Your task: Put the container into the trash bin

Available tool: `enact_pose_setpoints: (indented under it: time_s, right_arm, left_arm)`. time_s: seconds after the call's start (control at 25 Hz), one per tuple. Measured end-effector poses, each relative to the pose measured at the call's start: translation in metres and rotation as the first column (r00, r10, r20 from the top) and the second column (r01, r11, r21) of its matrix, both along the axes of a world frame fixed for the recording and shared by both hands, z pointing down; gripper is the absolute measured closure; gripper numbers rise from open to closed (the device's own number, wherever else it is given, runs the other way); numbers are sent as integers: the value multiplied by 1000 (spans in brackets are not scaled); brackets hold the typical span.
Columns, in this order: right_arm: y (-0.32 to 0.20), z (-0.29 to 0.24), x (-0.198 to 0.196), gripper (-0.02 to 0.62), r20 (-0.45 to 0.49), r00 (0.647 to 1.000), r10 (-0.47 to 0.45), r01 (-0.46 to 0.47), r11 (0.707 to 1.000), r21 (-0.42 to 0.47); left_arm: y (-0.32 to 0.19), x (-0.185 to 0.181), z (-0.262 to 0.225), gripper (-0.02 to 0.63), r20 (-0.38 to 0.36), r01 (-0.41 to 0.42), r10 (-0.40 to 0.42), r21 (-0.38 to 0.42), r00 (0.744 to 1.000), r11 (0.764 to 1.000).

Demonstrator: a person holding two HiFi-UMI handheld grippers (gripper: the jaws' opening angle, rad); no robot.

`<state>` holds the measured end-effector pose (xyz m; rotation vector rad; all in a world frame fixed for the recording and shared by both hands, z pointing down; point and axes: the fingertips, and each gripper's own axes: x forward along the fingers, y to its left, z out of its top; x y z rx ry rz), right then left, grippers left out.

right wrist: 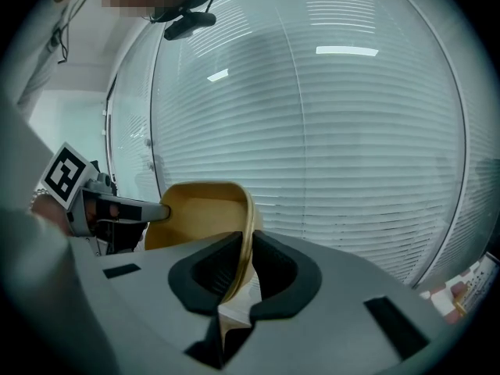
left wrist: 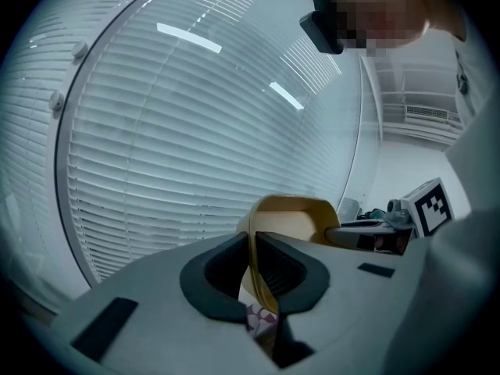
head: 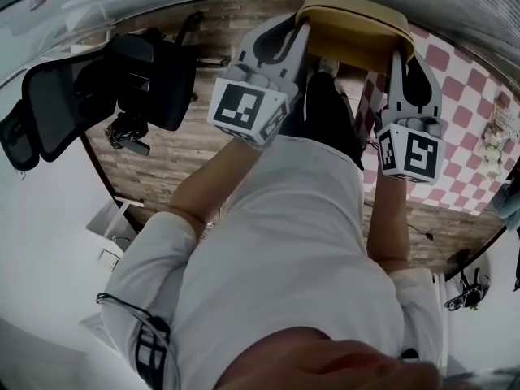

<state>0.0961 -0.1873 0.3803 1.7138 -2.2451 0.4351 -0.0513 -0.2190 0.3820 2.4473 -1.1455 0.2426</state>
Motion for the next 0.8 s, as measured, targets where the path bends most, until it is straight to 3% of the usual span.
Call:
enact_pose_setpoints:
  time_s: [0.8]
  right_arm:
    - [9,177,3,540,49,997,62,-49,974,-220]
  left_arm:
    - [8,2,175,553,66,15,-1,-214,998,977]
